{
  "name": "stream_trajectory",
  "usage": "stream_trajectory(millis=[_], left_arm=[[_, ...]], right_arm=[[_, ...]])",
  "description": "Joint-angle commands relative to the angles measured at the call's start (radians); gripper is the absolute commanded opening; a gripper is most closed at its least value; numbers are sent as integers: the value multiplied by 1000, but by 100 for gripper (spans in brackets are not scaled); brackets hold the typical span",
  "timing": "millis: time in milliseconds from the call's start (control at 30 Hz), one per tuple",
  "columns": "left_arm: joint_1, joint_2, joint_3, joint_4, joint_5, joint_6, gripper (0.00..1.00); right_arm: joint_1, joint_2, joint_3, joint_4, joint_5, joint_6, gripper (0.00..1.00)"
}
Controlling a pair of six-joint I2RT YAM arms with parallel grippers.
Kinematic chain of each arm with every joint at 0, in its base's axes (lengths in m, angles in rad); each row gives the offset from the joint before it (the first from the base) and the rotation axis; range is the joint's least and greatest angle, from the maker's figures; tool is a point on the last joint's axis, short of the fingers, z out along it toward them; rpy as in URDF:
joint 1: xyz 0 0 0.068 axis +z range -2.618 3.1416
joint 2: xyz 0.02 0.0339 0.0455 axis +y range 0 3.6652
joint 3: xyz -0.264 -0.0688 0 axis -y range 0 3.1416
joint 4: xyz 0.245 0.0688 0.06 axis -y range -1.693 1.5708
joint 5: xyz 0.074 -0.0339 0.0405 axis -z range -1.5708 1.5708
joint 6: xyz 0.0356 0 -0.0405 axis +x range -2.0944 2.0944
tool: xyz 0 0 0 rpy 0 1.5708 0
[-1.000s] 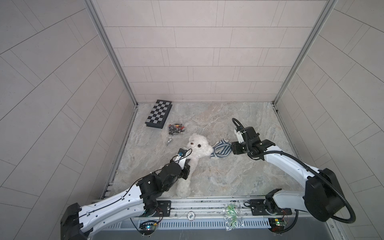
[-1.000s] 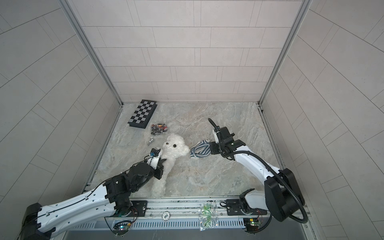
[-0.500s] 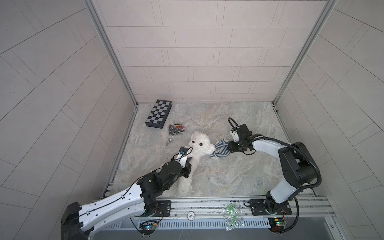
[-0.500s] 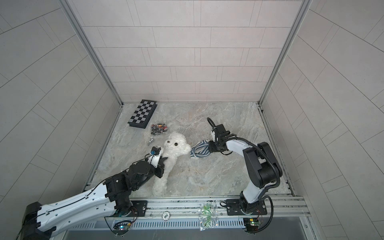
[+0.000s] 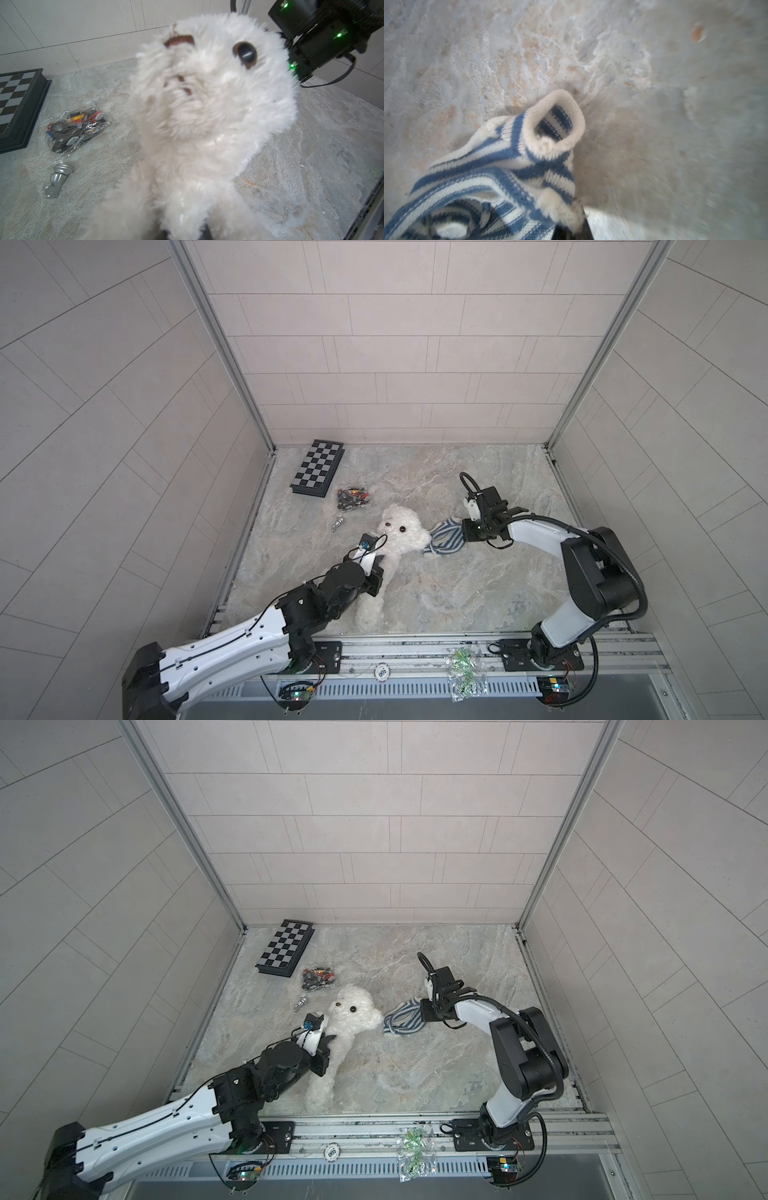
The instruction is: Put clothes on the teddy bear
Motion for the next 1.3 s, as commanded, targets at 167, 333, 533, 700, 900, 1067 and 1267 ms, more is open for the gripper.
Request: stream_trajectory(millis=[167, 333, 533, 700, 900, 1067, 1267], left_arm=[[36, 3, -1, 60, -2, -8, 0], [53, -41, -37, 47, 6, -24, 0], [54, -159, -86, -36, -23, -63, 0], [66, -244, -81, -157, -58, -81, 0], [67, -270, -75, -219, -83, -121, 0], [69, -275, -76, -233, -104, -129, 0], [70, -275, -78, -236, -109, -136, 0]], right_arm=[[149, -261, 116, -326, 366, -174, 0], [260, -266, 145, -352, 510, -204, 0], [357, -71, 293, -330, 519, -211, 0], [415, 160, 467, -363, 525, -188, 1], [476, 370, 651, -402, 472, -118, 5], [508, 415, 695, -369, 378, -77, 11], [540, 397, 644, -315, 297, -19, 19]])
